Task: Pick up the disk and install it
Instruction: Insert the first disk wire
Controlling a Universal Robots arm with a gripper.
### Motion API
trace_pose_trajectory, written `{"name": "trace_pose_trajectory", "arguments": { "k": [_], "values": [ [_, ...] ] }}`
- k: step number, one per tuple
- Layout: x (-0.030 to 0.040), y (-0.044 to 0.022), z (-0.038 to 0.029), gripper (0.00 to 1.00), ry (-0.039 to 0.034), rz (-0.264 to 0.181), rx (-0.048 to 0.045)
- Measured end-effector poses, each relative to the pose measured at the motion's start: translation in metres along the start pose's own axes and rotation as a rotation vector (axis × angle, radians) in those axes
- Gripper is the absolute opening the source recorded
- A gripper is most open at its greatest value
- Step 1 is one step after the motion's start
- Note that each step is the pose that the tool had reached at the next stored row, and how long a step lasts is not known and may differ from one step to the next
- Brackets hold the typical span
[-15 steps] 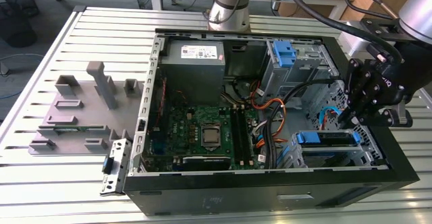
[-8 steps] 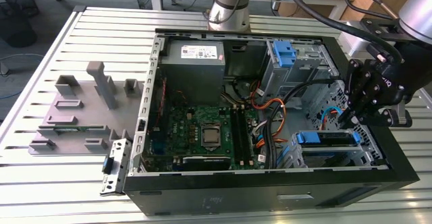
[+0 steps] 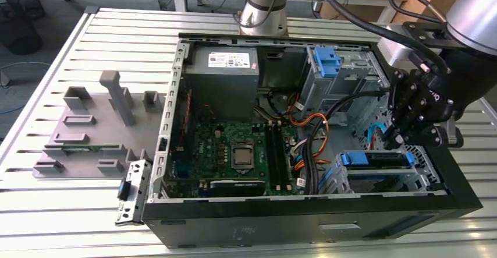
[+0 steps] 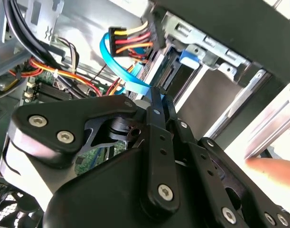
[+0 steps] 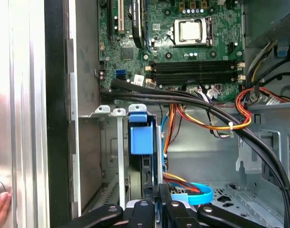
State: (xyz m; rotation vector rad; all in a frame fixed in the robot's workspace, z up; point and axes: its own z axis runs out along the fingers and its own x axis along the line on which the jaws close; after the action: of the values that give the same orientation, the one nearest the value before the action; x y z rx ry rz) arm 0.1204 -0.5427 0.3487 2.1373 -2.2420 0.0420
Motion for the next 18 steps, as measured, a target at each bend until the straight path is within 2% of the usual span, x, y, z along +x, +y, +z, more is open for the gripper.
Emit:
{"name": "trace_pose_trajectory", "arguments": {
  "k": [7,18],
  "values": [
    [0.0011,0.0046,0.0076,0.16,0.0009,-0.013,0.0008],
    [0.0043,0.0051,0.0104,0.16,0.0013,-0.037,0.002]
  ]
}}
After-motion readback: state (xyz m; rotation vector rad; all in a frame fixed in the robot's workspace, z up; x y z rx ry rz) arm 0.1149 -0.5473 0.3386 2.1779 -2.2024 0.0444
